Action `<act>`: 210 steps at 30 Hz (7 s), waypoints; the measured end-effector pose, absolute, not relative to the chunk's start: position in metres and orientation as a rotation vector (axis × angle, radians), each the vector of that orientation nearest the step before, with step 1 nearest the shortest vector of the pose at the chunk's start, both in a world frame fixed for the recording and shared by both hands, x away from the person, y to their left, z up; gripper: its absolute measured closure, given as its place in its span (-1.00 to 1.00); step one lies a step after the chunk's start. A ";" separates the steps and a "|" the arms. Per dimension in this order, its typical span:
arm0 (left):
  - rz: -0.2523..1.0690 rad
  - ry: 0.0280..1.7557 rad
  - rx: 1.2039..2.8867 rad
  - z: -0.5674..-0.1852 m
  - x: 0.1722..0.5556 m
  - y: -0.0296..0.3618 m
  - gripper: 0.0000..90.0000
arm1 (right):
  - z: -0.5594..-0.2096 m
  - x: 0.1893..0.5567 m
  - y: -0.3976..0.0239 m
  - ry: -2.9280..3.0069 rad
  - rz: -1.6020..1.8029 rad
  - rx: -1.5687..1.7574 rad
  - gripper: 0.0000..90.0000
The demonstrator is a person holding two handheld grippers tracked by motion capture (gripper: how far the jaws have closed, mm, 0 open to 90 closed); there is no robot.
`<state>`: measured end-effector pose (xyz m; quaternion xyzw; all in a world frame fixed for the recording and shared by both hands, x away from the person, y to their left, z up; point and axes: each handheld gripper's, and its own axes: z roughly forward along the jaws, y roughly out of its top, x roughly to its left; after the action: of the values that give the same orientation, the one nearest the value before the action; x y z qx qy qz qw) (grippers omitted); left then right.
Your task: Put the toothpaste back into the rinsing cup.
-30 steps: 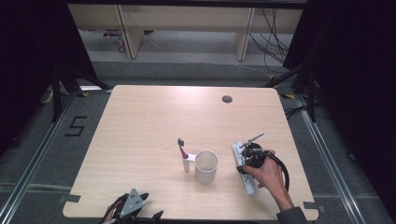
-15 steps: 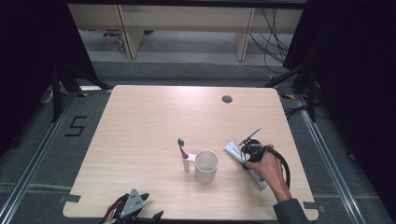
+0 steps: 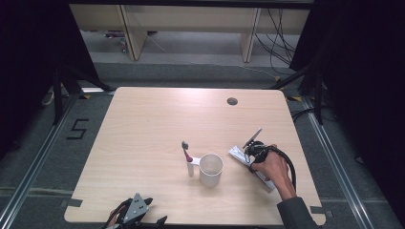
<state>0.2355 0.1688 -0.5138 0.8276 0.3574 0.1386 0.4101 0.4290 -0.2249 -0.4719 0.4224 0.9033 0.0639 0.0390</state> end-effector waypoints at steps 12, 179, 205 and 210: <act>0.352 0.894 2.105 -0.513 0.235 0.170 -0.49 | -0.473 0.432 -0.223 2.796 0.166 1.265 0.69; 0.349 0.883 2.131 -0.516 0.237 0.170 -0.49 | -0.455 0.376 -0.170 2.328 1.635 0.982 0.45; 0.348 0.881 2.134 -0.515 0.237 0.170 -0.49 | -0.452 0.369 -0.173 2.362 1.648 0.993 0.30; 0.347 0.880 2.134 -0.515 0.237 0.170 -0.49 | -0.452 0.369 -0.175 2.339 1.645 0.977 0.25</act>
<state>0.2366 0.1705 -0.5149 0.8407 0.3467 0.1367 0.3928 0.3688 -0.1750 -0.4519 0.3227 0.7726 0.5435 0.0596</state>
